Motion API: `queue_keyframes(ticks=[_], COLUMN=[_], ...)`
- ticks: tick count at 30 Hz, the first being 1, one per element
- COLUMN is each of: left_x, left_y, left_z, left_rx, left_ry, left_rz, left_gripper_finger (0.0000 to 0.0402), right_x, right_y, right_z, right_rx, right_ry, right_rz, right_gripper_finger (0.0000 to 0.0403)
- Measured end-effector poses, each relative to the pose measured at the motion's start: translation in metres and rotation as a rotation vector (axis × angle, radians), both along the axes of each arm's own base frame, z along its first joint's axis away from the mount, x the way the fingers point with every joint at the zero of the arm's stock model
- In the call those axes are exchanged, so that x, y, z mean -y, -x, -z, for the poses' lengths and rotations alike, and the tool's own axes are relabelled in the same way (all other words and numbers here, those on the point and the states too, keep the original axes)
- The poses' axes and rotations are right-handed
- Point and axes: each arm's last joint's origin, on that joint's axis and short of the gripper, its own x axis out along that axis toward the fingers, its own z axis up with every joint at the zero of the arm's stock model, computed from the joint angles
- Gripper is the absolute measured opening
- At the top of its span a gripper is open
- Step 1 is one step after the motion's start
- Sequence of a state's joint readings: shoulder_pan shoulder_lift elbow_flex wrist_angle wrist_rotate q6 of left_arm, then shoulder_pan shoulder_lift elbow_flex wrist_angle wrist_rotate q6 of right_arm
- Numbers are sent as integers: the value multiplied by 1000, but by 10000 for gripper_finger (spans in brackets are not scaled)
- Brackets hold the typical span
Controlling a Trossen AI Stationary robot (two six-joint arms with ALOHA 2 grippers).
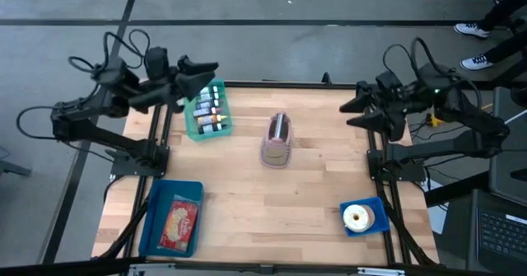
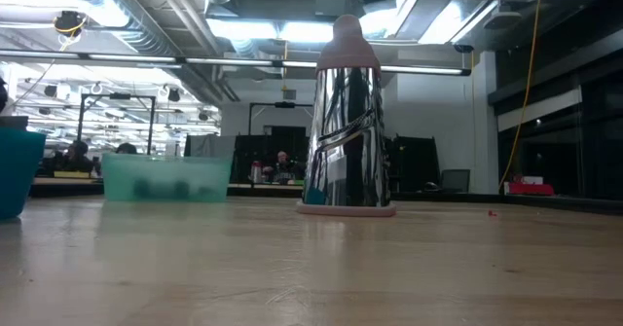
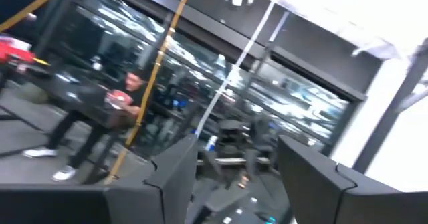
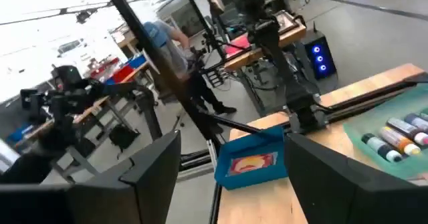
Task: Pick & Place Food Item
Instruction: Return to Home Position
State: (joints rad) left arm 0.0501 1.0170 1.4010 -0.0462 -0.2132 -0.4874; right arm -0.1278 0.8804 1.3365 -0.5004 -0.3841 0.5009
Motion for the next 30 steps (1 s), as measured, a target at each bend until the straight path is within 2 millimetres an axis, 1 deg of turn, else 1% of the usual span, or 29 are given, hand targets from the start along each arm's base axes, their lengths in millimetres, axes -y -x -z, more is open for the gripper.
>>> queue_keyframes(ticks=[1, 4, 7, 8, 11, 13, 15, 17, 19, 20, 22, 24, 27, 30], left_x=[3, 11, 16, 19, 25, 33, 42, 50, 59, 62, 64, 64, 65, 67], left_y=[2, 4, 4, 4, 1, -5, -14, -23, -30, -30, -24, -15, -5, 5], left_z=[-1, -2, -3, -4, -1, 9, 24, 44, 64, 74, 95, 118, 154, 179], left_rx=[4, 25, 57, 54, 12, -22, -69, -96, -51, -21, 42, 77, 145, 194], left_ry=[-1, 39, 109, 79, -142, -205, -251, -299, -349, -376, -393, -380, -352, -337], left_rz=[22, 95, 173, 205, 269, 288, 296, 274, 270, 266, 261, 262, 274, 275], left_gripper_finger=[197, 194, 195, 196, 198, 198, 198, 198, 198, 198, 198, 198, 198, 198], right_x=[0, -4, -6, -7, -9, -12, -16, -18, -18, -18, -18, -17, -15, -15], right_y=[0, 1, 2, 4, 10, 18, 28, 40, 53, 59, 69, 82, 99, 106], right_z=[0, 0, -1, -2, -1, 8, 19, 37, 55, 65, 86, 102, 118, 138], right_rx=[-4, 34, 54, 57, 98, 138, 210, 268, 328, 352, 382, 419, 488, 488], right_ry=[-9, 85, 108, 112, 163, 200, 219, 218, 210, 207, 209, 214, 215, 222], right_rz=[-5, -122, -151, -151, -96, -71, -63, -35, 5, 16, 29, 39, 56, 53], right_gripper_finger=[261, 261, 261, 261, 261, 261, 261, 261, 261, 261, 261, 261, 261, 261])
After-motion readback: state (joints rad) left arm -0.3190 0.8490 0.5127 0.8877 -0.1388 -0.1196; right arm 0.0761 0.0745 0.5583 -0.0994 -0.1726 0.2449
